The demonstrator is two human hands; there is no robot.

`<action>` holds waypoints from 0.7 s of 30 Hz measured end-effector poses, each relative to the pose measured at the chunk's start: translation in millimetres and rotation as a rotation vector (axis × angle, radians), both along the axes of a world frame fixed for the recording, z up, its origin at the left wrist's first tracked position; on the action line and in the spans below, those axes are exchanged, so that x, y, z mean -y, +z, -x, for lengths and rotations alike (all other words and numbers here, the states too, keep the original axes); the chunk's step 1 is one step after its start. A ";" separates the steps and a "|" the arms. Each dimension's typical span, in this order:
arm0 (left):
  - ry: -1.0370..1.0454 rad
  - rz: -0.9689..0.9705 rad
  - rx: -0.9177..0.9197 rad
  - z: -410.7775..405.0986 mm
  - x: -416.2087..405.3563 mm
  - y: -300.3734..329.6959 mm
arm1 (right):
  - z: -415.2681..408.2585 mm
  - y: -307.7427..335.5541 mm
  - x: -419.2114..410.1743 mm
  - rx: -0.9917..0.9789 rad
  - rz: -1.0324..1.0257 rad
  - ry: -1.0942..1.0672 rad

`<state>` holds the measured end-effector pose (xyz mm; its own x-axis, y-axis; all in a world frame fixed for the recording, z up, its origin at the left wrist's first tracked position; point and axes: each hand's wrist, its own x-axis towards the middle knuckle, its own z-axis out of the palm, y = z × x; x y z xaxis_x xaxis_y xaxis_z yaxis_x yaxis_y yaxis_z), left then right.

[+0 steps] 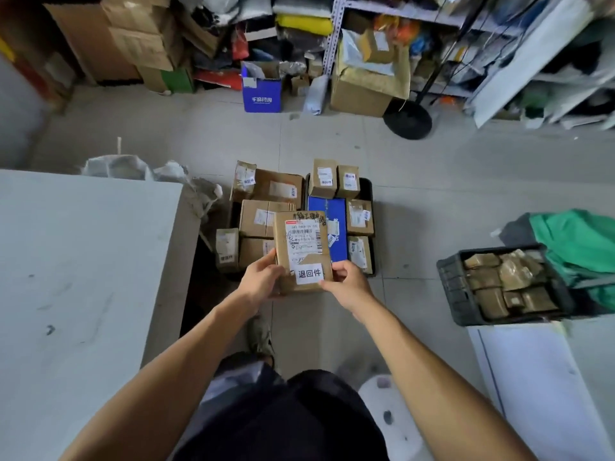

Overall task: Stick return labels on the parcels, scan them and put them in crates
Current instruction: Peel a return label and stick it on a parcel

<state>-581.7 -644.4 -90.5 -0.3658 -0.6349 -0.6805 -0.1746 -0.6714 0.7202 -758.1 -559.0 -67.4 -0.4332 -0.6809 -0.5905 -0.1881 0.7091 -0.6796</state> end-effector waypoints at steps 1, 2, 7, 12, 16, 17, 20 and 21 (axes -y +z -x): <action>-0.018 -0.013 0.003 5.5 15.7 -1.6 | 4.8 -2.7 11.4 0.007 0.000 -0.027; -0.033 -0.029 0.012 11.6 29.7 -1.7 | 9.4 -4.3 22.0 0.015 0.001 -0.049; -0.073 -0.097 0.017 39.7 84.3 -21.6 | 43.6 -20.8 73.2 0.053 -0.029 -0.098; 0.004 -0.171 0.067 82.9 151.9 -52.9 | 86.4 -68.4 149.8 0.214 -0.062 -0.131; 0.096 -0.201 0.139 117.9 223.4 -111.1 | 119.5 -143.6 227.2 0.296 -0.096 -0.099; 0.112 -0.206 0.163 126.5 241.3 -130.1 | 127.2 -165.8 246.3 0.301 -0.102 -0.085; 0.125 -0.215 0.193 152.7 298.4 -196.5 | 150.6 -238.8 302.4 0.264 -0.065 -0.085; 0.127 -0.216 0.188 160.1 315.5 -220.8 | 157.9 -264.1 319.0 0.252 -0.055 -0.081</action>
<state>-741.8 -959.9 -311.4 -0.1479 -0.5009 -0.8528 -0.1965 -0.8302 0.5217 -916.0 -878.0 -331.4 -0.3194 -0.6138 -0.7219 0.0410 0.7522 -0.6577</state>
